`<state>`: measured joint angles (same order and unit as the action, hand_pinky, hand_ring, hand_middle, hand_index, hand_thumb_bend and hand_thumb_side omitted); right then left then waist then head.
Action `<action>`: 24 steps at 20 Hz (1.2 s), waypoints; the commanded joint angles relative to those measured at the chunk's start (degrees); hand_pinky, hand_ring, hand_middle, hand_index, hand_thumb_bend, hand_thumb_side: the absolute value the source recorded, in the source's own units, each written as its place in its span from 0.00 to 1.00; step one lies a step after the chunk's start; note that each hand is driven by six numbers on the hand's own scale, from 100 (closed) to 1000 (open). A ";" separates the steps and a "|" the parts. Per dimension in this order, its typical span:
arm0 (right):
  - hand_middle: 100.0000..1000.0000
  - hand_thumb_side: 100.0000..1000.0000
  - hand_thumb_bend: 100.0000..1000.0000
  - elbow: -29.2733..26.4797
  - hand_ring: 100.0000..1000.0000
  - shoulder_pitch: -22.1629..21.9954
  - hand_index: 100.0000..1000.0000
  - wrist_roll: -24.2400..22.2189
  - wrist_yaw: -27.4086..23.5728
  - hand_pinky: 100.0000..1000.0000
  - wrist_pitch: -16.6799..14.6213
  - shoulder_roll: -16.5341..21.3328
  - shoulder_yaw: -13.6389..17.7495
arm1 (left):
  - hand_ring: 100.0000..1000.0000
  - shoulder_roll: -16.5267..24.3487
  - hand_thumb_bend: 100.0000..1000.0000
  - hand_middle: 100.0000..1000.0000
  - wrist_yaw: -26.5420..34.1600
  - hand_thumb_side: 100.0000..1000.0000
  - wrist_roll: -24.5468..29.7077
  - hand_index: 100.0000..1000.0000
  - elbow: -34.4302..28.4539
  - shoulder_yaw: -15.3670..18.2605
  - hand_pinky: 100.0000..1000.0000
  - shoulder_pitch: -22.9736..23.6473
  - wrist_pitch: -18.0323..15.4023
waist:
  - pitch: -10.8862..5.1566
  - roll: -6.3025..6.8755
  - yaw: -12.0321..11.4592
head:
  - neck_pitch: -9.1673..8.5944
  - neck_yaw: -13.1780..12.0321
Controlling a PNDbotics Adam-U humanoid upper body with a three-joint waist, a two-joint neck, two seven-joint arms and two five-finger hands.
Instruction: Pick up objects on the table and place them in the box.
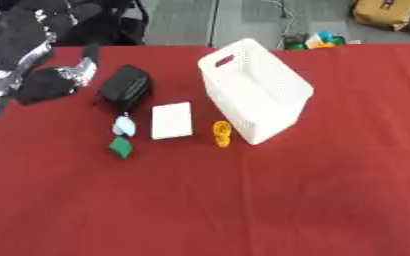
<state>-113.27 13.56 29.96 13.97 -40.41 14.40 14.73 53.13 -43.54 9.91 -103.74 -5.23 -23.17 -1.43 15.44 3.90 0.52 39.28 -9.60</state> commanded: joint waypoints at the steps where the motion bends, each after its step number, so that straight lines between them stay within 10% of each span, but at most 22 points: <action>1: 0.62 0.99 0.00 -1.32 0.57 0.15 0.73 0.70 -0.73 0.59 -0.58 1.39 -0.22 | 1.00 3.67 0.00 1.00 0.10 1.00 2.13 1.00 4.83 -1.02 1.00 -2.87 -0.88 | -1.24 -0.07 0.10 | 0.45 -0.38; 13: 0.62 0.98 0.00 -1.32 0.57 -0.09 0.72 0.24 -1.12 0.59 -0.29 0.92 -0.48 | 1.00 -2.34 0.00 1.00 14.05 1.00 -0.21 1.00 20.19 -6.44 1.00 -14.21 3.58 | -1.14 -0.56 0.41 | 0.07 -0.99; 24: 0.61 0.96 0.00 -1.32 0.57 -0.11 0.70 -0.10 -1.51 0.58 0.29 0.42 -0.76 | 1.00 -7.81 0.00 1.00 28.81 1.00 3.09 1.00 18.31 -10.23 1.00 -17.11 12.32 | -1.03 -0.87 0.77 | -0.30 -1.52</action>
<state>-113.27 13.08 29.22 12.93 -39.67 14.34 14.05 44.71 -15.02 12.31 -84.49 -15.62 -39.19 10.35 15.28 3.12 1.25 39.22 -10.92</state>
